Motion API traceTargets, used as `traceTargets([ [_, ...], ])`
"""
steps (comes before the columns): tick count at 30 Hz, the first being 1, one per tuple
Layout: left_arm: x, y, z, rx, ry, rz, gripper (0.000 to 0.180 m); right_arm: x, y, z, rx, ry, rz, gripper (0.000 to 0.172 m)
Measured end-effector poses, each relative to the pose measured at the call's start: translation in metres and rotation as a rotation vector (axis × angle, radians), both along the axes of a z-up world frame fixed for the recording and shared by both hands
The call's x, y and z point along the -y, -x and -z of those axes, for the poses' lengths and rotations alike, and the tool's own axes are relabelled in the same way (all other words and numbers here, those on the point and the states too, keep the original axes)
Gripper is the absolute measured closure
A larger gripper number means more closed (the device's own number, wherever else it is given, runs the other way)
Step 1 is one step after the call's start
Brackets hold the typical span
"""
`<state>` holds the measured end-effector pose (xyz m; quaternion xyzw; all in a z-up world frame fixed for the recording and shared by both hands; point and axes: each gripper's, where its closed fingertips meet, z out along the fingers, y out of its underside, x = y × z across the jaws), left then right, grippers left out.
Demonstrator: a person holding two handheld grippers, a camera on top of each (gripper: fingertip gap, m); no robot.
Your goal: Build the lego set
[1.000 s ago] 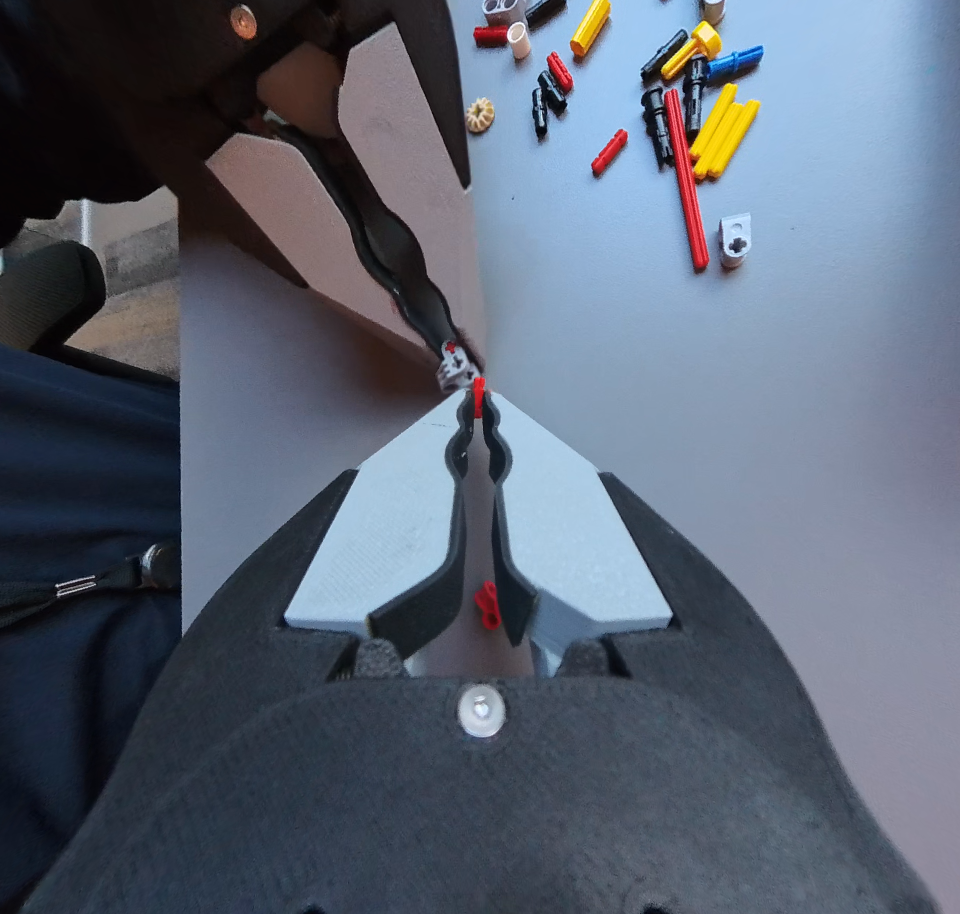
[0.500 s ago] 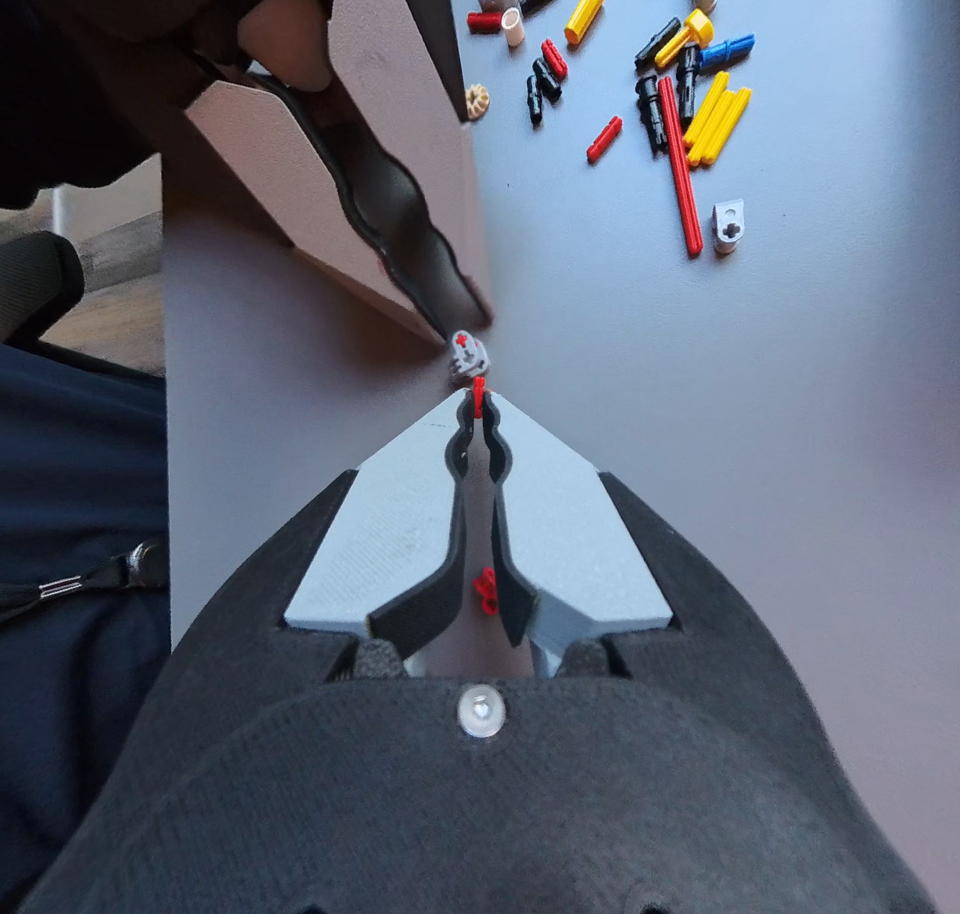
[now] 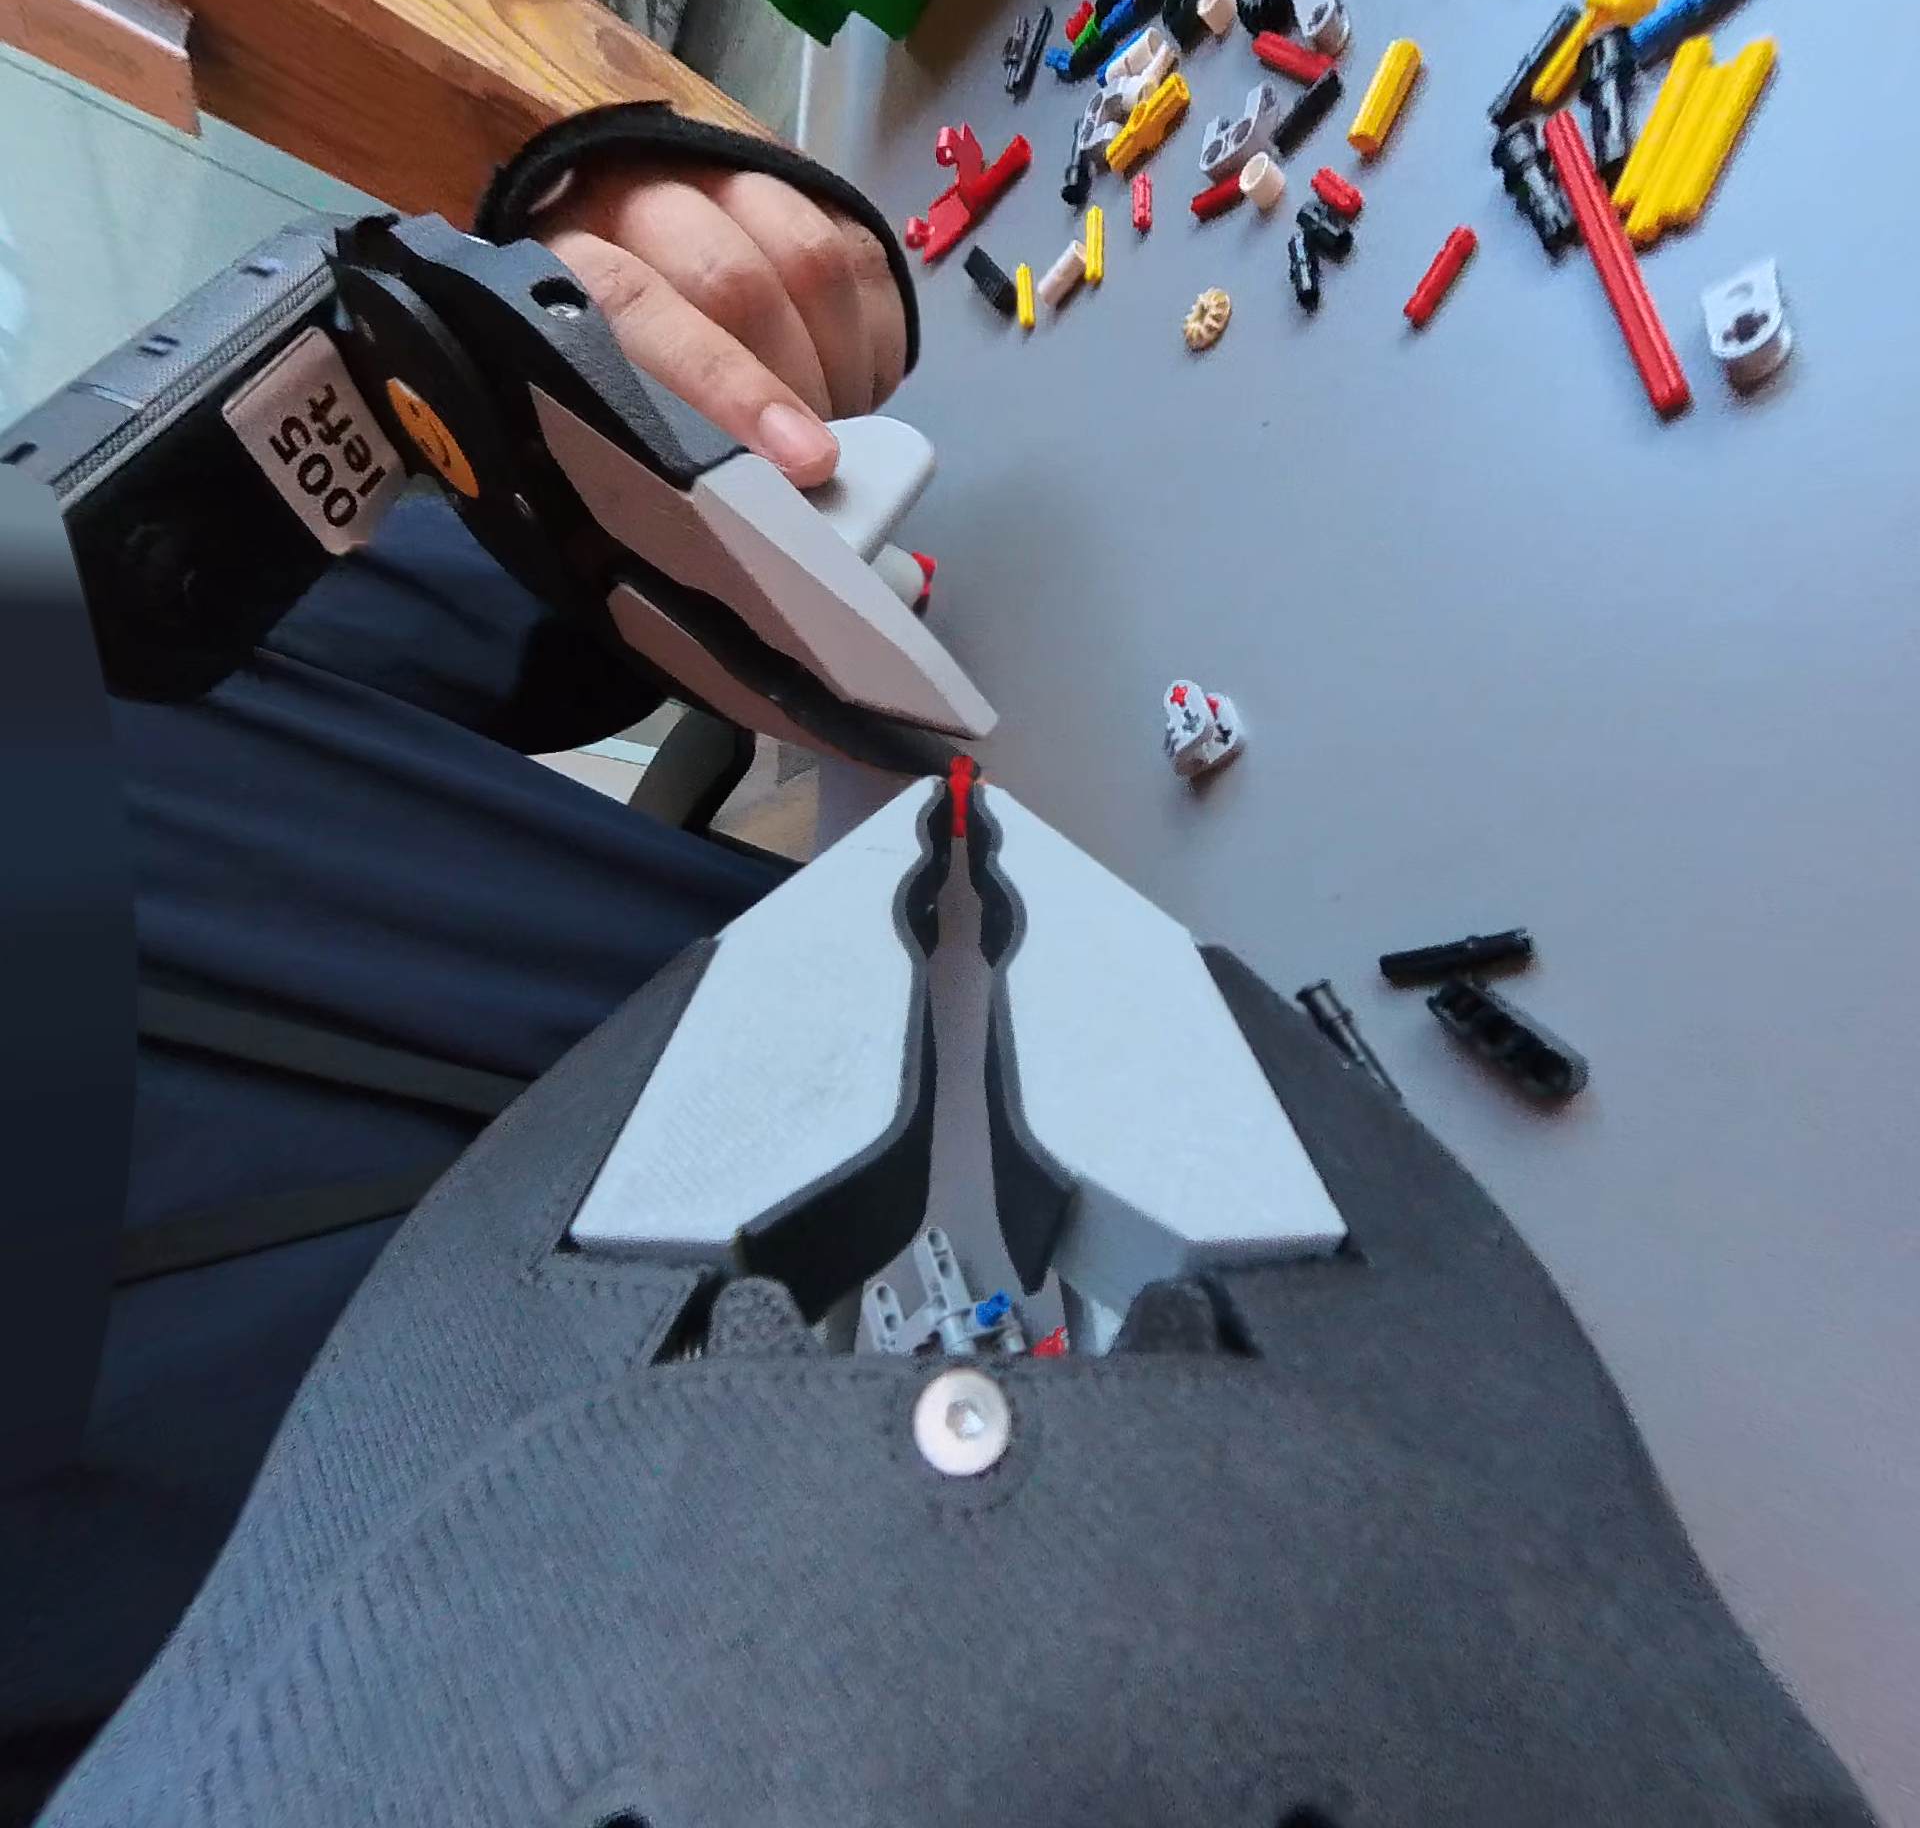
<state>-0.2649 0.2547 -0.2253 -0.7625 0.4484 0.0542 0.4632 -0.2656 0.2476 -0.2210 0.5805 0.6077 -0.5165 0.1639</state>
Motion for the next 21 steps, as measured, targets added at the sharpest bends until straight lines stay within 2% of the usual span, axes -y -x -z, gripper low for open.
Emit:
traceTargets([
  [4,0.002,-0.011,-0.004,-0.003,-0.026,0.053,0.172,0.004,-0.006,-0.002,0.026,0.074,-0.013,0.172],
  [8,0.002,-0.012,0.001,-0.025,-0.012,0.067,0.176,0.006,-0.008,0.001,0.038,0.074,-0.031,0.172],
  [12,-0.002,-0.007,-0.005,0.029,-0.035,0.017,0.177,0.002,-0.003,-0.006,-0.009,0.082,0.006,0.172],
  [14,-0.006,-0.002,-0.014,0.133,-0.053,-0.045,0.178,-0.005,0.003,-0.016,-0.122,0.019,0.056,0.172],
  [18,-0.008,0.002,-0.039,0.431,-0.114,-0.133,0.179,-0.010,-0.002,-0.045,-0.412,-0.238,0.113,0.169],
  [21,-0.005,-0.001,-0.054,0.513,-0.192,-0.136,0.179,-0.005,-0.006,-0.056,-0.562,-0.427,0.126,0.158],
])
